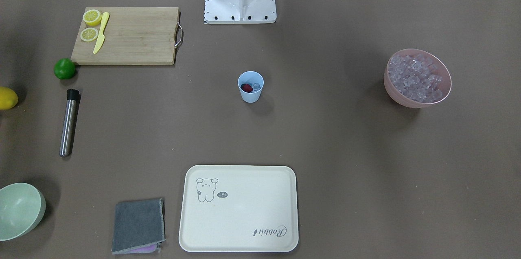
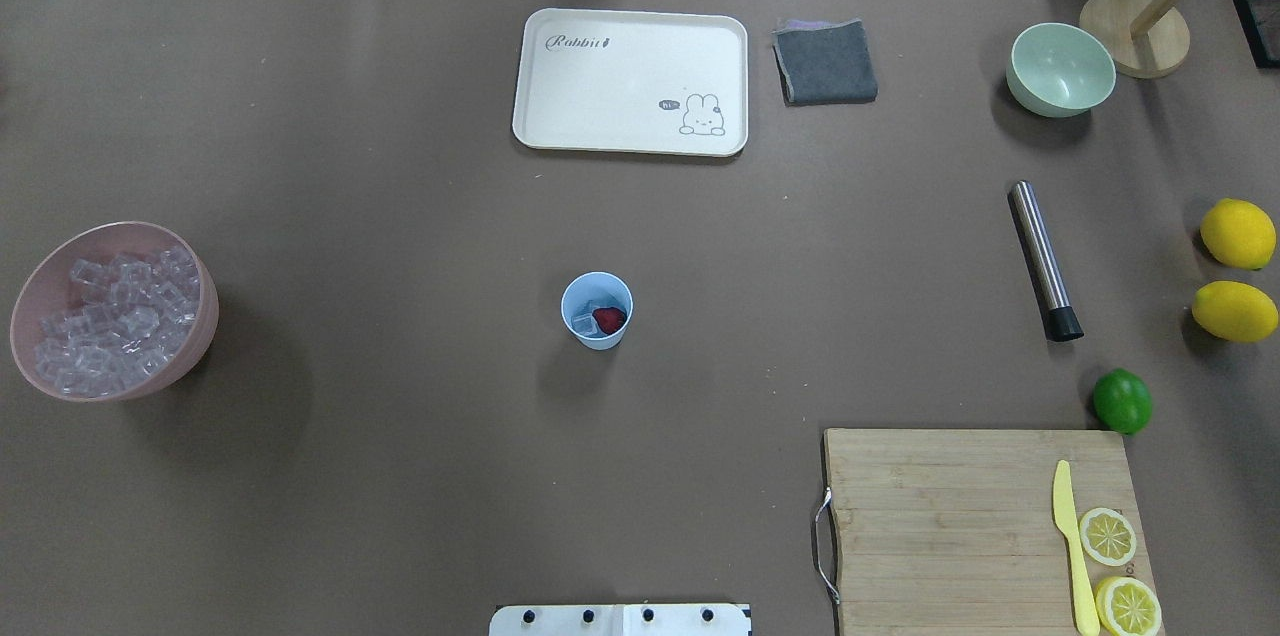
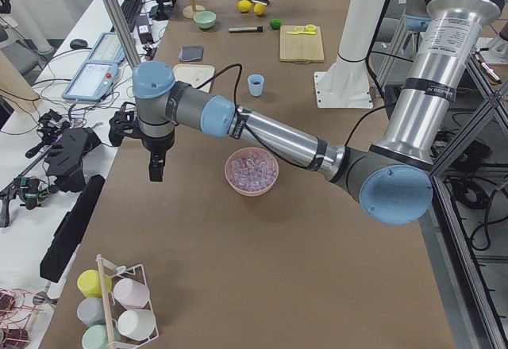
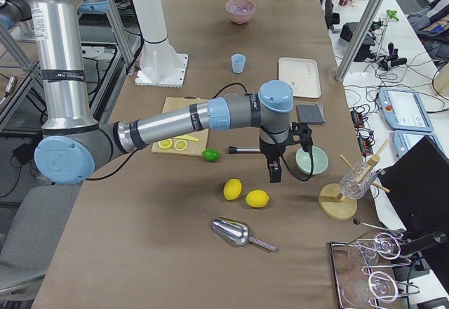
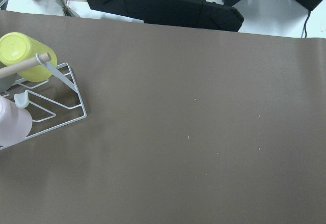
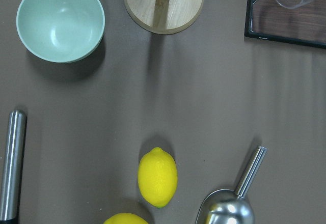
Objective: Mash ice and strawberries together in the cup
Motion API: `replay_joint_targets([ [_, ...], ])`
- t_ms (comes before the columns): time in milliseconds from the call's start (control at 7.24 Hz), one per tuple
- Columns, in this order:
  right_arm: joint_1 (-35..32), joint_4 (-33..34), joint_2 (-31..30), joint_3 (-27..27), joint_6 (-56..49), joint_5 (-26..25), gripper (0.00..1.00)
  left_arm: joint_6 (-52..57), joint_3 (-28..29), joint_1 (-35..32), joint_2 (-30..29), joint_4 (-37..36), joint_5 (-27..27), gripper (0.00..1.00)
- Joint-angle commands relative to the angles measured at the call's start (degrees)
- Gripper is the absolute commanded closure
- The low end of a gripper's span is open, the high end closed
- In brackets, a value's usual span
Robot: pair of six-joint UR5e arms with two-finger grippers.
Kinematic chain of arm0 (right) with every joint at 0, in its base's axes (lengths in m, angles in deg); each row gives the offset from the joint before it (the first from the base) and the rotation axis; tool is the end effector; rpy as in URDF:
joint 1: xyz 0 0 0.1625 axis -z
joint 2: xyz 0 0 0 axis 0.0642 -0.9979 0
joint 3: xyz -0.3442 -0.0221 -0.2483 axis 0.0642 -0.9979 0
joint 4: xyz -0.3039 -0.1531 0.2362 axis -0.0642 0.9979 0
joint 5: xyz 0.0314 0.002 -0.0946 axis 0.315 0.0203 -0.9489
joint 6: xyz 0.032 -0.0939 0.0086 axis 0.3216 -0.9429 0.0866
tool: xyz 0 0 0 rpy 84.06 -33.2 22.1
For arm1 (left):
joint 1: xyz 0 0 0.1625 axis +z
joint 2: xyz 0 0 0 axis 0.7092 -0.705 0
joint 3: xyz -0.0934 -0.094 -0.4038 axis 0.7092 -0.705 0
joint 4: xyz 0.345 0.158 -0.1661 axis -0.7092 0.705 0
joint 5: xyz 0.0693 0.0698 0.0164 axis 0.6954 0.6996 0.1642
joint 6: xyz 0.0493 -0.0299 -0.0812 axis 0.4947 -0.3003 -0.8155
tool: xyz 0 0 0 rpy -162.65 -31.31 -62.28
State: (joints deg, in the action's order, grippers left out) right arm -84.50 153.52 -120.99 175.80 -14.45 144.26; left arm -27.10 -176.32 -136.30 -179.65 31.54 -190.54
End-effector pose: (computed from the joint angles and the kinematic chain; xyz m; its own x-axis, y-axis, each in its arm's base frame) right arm 0.0549 -0.5222 0.5265 0.7812 -0.1094 0.6146 0.0156 0.9876 0.1560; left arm -0.0752 -0.6115 0.4627 0.6755 -0.0903 -0.7318 0.2321 0.9681 0.0948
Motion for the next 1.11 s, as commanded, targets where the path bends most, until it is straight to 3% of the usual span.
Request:
replay_joint_targets([
  [0, 0.91, 0.00, 0.69, -0.27, 0.25, -0.72, 0.00, 0.41, 3.10, 0.07, -0.02, -0.02, 0.13, 0.03],
  [414, 0.91, 0.00, 1.49, 0.26, 0.34, -0.10, 0.00, 0.94, 8.02, 1.47, -0.55, 1.99, 4.52, 0.03],
  [691, 1.08, 1.91, 1.84, -0.09, 0.42, 4.27, 0.00, 0.68, 8.92, 1.48, -1.25, 2.71, 1.82, 0.03],
  [967, 1.70, 3.78, 3.16, 0.25, 0.42, 4.12, 0.00, 0.68, 9.18, 1.56, -1.08, 2.79, -0.31, 0.03],
])
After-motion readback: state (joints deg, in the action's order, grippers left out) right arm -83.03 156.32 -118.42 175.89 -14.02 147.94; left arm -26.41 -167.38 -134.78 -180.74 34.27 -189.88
